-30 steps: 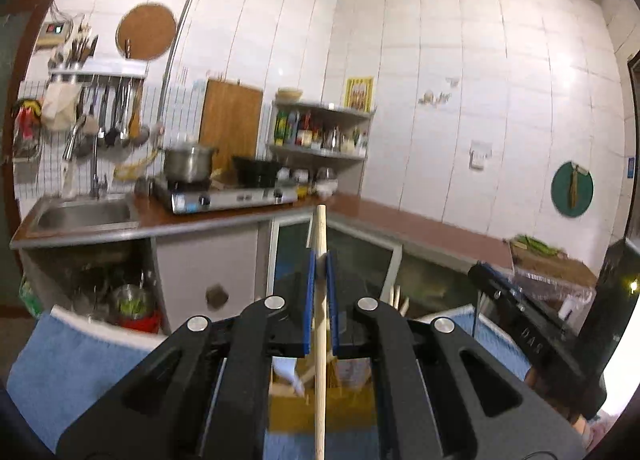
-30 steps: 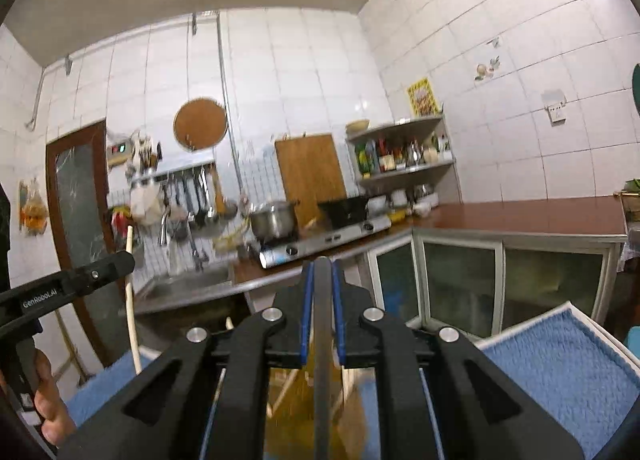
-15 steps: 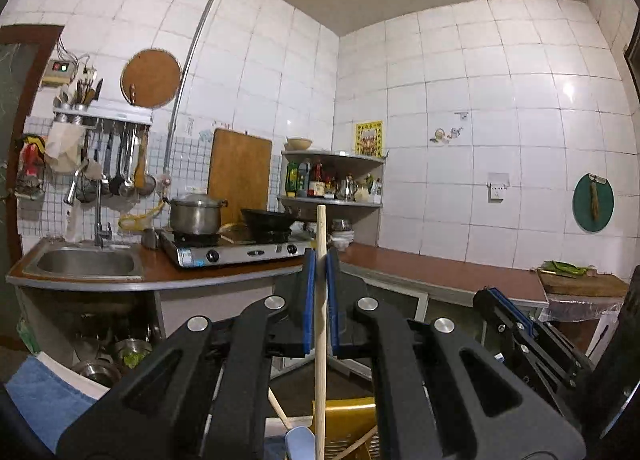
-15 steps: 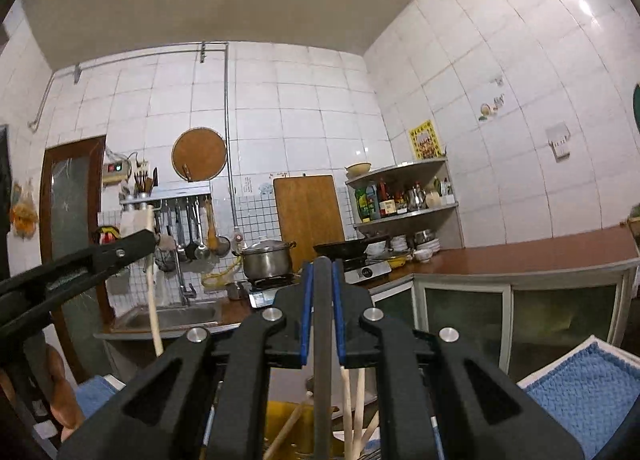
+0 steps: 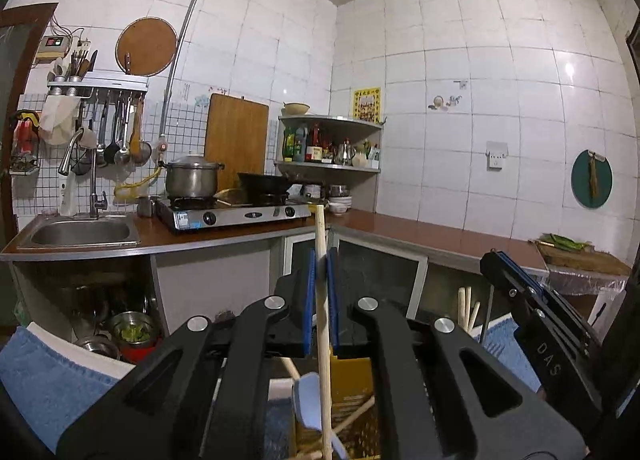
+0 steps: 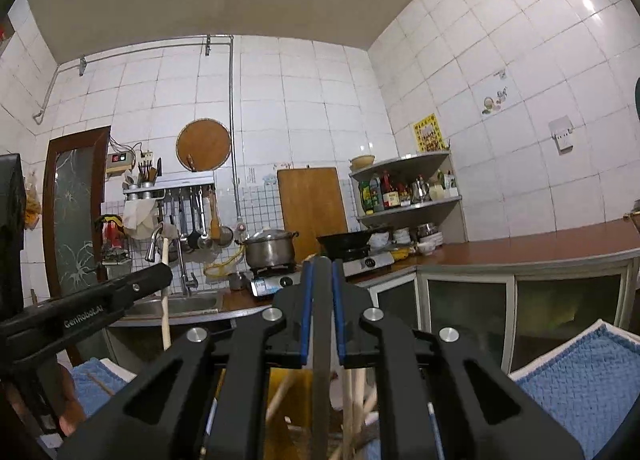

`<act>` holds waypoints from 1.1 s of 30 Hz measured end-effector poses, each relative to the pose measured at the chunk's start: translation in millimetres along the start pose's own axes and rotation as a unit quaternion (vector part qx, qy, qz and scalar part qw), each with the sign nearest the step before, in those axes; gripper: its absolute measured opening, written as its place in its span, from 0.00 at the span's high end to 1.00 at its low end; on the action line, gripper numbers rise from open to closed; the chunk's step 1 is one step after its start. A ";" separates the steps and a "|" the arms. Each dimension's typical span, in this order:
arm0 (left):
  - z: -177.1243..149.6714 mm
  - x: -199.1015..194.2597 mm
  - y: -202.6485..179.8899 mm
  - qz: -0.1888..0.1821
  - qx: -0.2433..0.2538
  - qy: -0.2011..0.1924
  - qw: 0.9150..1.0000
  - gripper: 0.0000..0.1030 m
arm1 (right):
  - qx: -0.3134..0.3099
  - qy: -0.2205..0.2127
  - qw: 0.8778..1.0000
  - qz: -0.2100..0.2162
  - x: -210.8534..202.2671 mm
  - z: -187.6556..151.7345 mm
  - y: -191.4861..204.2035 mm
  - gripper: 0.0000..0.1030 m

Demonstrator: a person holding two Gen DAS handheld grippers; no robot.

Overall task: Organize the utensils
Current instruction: 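Lower the chopstick into the holder and open the left gripper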

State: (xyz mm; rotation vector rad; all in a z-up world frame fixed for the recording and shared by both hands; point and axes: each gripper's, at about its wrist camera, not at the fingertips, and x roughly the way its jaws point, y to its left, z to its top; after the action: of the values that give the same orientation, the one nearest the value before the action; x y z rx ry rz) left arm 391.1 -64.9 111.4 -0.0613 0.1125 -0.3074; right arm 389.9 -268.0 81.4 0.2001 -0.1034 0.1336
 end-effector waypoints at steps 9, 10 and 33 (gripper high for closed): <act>-23.0 -9.9 2.7 0.012 0.006 0.037 0.999 0.95 | -0.022 0.042 0.999 0.004 -19.2 -22.0 -0.2 0.91; -26.1 -11.2 1.7 0.014 0.011 0.041 0.999 0.95 | -0.023 0.048 0.999 0.002 -19.4 -24.9 0.3 0.91; 0.9 -92.8 6.0 0.067 0.021 0.070 0.995 0.46 | -0.019 0.146 0.989 0.005 -50.9 -7.1 -3.0 0.47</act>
State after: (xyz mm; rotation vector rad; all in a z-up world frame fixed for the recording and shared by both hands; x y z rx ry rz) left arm 305.2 -30.8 121.2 0.0106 0.2484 -0.1791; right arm 340.8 -275.7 68.1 0.1402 0.1840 0.1696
